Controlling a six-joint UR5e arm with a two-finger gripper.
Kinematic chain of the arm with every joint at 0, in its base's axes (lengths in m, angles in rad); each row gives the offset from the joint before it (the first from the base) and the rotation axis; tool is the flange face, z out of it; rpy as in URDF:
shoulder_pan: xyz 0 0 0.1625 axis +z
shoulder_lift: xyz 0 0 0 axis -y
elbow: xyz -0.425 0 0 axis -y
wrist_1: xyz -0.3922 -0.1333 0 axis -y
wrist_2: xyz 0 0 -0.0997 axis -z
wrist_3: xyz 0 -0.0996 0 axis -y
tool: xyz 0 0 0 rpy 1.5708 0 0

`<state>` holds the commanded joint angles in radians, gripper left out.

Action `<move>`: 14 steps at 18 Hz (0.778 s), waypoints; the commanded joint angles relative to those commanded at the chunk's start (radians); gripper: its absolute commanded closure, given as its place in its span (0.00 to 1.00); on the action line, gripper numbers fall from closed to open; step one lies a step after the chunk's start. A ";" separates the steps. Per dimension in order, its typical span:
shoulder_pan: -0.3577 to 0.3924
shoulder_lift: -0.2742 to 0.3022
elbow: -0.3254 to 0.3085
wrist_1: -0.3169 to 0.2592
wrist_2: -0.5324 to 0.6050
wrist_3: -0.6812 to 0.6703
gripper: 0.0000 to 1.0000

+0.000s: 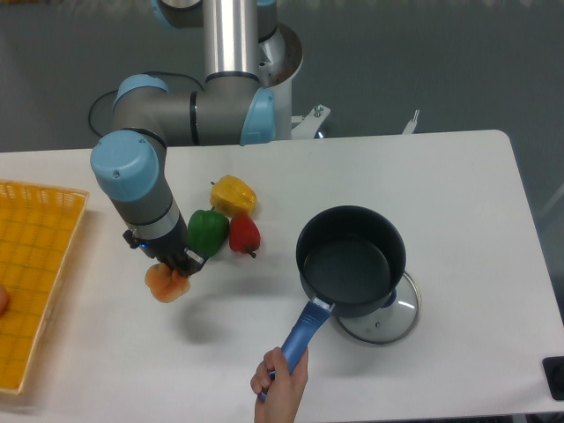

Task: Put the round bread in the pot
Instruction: 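Lift the held orange bread roll up from beside the peppers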

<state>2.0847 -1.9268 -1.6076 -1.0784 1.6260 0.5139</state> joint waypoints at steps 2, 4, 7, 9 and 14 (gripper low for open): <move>-0.002 0.003 0.006 -0.002 0.000 0.000 1.00; 0.008 0.017 0.017 -0.035 -0.002 0.000 1.00; 0.024 0.090 0.026 -0.115 -0.011 0.003 1.00; 0.032 0.133 0.025 -0.156 -0.015 0.003 1.00; 0.055 0.221 0.040 -0.186 -0.067 0.003 1.00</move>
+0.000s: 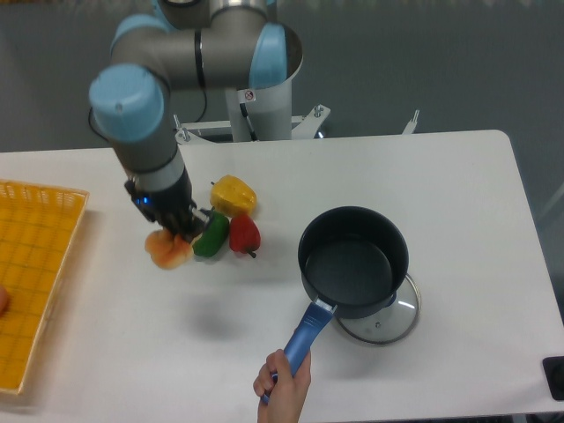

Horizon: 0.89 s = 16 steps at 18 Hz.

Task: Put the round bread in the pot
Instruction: 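Lift the held orange bread roll up from beside the peppers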

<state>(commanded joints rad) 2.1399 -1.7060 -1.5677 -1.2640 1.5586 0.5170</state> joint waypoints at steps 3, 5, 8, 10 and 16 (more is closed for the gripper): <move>0.032 0.038 0.012 -0.002 -0.014 0.000 1.00; 0.084 0.046 0.026 -0.002 -0.023 0.005 1.00; 0.168 0.046 0.046 -0.003 -0.043 0.079 1.00; 0.234 0.046 0.051 -0.003 -0.072 0.130 1.00; 0.405 0.029 0.051 0.005 -0.077 0.248 1.00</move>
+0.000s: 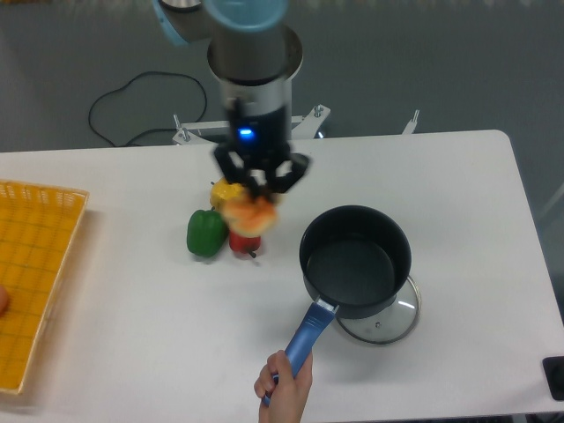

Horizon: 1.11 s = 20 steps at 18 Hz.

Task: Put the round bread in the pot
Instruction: 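Lift the held orange bread roll up from beside the peppers, then carry the bread roll over the black saucepan and lower it inside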

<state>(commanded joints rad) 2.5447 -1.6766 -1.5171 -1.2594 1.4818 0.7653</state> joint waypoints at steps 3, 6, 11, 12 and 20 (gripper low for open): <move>0.034 -0.032 0.008 0.003 0.000 0.038 1.00; 0.051 -0.067 0.014 0.035 0.003 0.039 1.00; 0.077 -0.117 0.015 0.090 0.006 0.043 1.00; 0.078 -0.127 0.015 0.098 0.006 0.051 1.00; 0.045 -0.193 -0.005 0.166 0.073 0.052 0.53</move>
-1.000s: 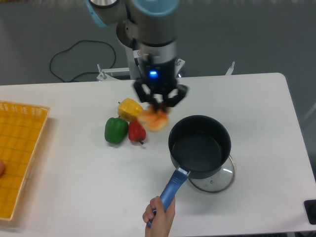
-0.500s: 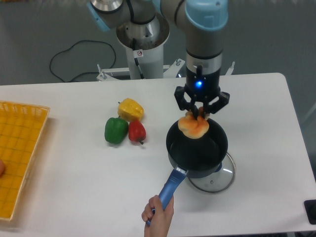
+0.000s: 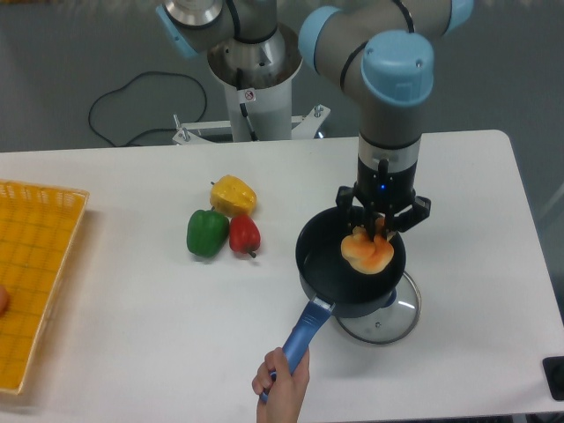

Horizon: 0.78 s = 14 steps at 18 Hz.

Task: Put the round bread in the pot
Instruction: 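Carry the bread roll over the black saucepan and lower it inside, then open the gripper to release the bread roll into the saucepan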

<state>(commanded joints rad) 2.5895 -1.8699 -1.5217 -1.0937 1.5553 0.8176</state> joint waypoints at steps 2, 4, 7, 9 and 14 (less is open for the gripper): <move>-0.009 0.000 0.000 0.000 0.008 0.002 0.43; -0.011 0.002 0.000 0.000 0.009 0.003 0.34; -0.011 0.003 0.000 0.003 0.008 0.006 0.27; -0.011 0.005 0.000 0.000 0.008 0.006 0.25; -0.009 0.015 0.000 -0.008 0.009 0.006 0.22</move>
<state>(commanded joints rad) 2.5802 -1.8546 -1.5217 -1.1014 1.5646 0.8237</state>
